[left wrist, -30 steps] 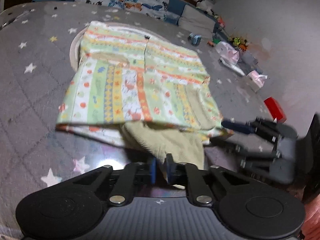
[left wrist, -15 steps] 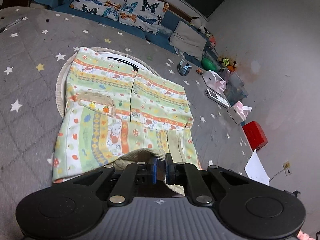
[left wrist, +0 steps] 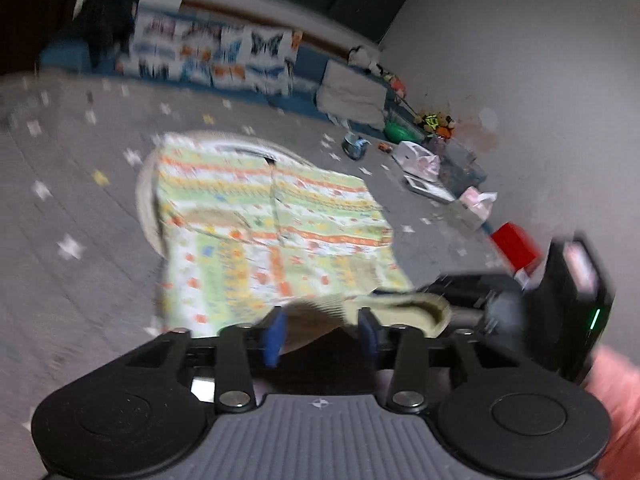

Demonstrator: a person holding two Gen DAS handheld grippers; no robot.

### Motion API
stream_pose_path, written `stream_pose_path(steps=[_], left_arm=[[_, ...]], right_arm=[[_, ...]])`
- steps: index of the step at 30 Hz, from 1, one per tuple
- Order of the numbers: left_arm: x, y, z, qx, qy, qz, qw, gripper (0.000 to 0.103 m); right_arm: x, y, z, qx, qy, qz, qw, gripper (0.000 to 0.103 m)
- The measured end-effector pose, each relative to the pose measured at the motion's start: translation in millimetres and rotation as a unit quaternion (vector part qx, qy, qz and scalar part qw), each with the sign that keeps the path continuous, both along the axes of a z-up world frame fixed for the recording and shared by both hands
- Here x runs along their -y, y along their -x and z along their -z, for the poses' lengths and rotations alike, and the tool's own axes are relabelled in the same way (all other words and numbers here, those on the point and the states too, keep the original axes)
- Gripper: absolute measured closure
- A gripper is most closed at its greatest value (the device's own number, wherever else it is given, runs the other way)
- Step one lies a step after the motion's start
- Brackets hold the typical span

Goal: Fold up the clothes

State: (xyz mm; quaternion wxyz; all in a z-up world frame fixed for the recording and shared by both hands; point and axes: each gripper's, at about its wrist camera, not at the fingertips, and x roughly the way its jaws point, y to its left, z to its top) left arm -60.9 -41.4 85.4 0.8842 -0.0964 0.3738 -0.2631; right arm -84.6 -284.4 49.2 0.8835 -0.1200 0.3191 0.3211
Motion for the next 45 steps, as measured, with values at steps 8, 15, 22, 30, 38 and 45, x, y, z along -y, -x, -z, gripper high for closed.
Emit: stream_pose_path(steps=[8,15,22,30,38,45], left_arm=[[12,28,21,0.101,-0.142,0.011,0.9846,0.049],[31,27,50,0.167,-0.254,0.028,0.9524,0.049],[40,26,71,0.23,-0.342,0.056,0.9094,0.059],[37,32,81,0.281,-0.383,0.105,0.8738,0.081],[30,35,71,0.29,-0.364,0.109,0.8782,0.096],[26,69,44,0.284,-0.326,0.121,0.8934,0.096]], right_arm=[[1,-14,-17,-0.006,-0.019,0.011,1.0,0.09],[-3,-15,-18,-0.003,-0.014,0.013,1.0,0.09],[-2,-12,-17,0.006,-0.014,0.021,1.0,0.09],[-2,-9,-15,0.014,-0.013,0.028,0.999,0.09],[3,2,-15,0.023,-0.023,0.036,0.999,0.094],[17,35,-30,0.037,-0.023,0.022,0.999,0.094]])
